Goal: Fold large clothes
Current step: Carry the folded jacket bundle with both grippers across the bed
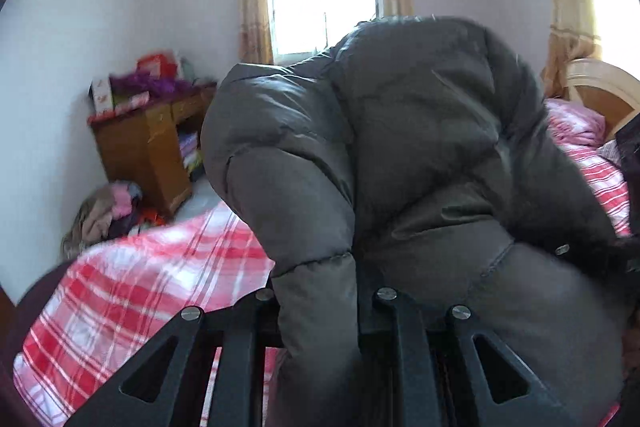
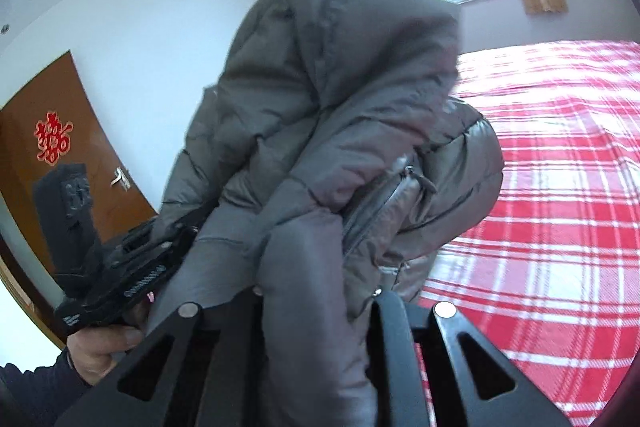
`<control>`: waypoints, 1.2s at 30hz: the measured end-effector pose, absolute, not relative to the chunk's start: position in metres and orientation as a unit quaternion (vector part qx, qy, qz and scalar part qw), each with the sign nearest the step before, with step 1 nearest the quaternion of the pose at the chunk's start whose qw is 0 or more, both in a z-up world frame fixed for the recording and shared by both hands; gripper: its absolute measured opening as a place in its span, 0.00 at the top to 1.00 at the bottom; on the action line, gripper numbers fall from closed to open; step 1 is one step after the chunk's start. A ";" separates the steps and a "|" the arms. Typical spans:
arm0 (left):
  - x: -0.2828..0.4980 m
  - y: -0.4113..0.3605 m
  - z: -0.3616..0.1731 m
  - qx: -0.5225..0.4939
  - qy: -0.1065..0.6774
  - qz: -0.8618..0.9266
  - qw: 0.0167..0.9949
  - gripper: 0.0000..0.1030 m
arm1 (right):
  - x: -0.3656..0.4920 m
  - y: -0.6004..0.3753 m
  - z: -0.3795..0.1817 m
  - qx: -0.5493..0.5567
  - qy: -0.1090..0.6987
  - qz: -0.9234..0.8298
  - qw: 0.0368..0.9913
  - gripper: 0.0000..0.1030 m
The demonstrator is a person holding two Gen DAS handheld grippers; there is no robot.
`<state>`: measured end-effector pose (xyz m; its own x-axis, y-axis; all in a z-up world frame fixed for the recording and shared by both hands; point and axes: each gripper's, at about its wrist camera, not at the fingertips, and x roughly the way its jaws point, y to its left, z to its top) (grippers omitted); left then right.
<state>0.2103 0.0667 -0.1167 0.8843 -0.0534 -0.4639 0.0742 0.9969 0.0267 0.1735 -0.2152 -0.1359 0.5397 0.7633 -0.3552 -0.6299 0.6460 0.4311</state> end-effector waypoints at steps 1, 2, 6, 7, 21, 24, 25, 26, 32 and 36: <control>0.212 0.073 -0.126 0.021 0.246 -0.027 0.969 0.83 | 0.177 -0.207 -0.140 0.122 0.274 0.405 0.864 0.85; 0.218 0.083 -0.142 0.018 0.263 -0.020 0.965 0.83 | 0.180 -0.199 -0.146 0.118 0.288 0.409 0.858 0.83; 0.226 0.104 -0.190 0.030 0.296 0.014 0.955 0.83 | 0.185 -0.175 -0.176 0.070 0.346 0.398 0.847 0.56; 0.225 0.110 -0.198 0.026 0.296 0.018 0.955 0.83 | 0.189 -0.176 -0.194 0.067 0.364 0.393 0.842 0.41; 0.218 0.092 -0.196 0.047 0.265 0.020 0.963 0.84 | 0.195 -0.182 -0.280 0.182 0.428 0.434 0.772 0.74; 0.202 0.095 -0.176 0.034 0.246 0.023 0.968 0.85 | 0.188 -0.177 -0.274 0.167 0.417 0.433 0.782 0.82; 0.195 0.095 -0.168 0.035 0.237 0.025 0.971 0.85 | 0.180 -0.174 -0.266 0.154 0.402 0.436 0.790 0.83; 0.191 0.097 -0.161 0.036 0.229 0.028 0.972 0.85 | 0.175 -0.170 -0.258 0.154 0.393 0.441 0.792 0.84; 0.178 0.121 -0.147 0.034 0.229 0.054 0.971 0.85 | 0.156 -0.155 -0.212 0.128 0.347 0.474 0.799 0.85; 0.194 0.137 -0.182 0.037 0.278 0.081 0.956 0.80 | 0.155 -0.138 -0.215 0.079 0.350 0.463 0.810 0.85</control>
<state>0.1938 0.1373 -0.1817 0.8316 0.1767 -0.5265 -0.1349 0.9839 0.1170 0.1551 -0.1384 -0.2151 0.3264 0.8065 -0.4930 -0.6955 0.5581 0.4525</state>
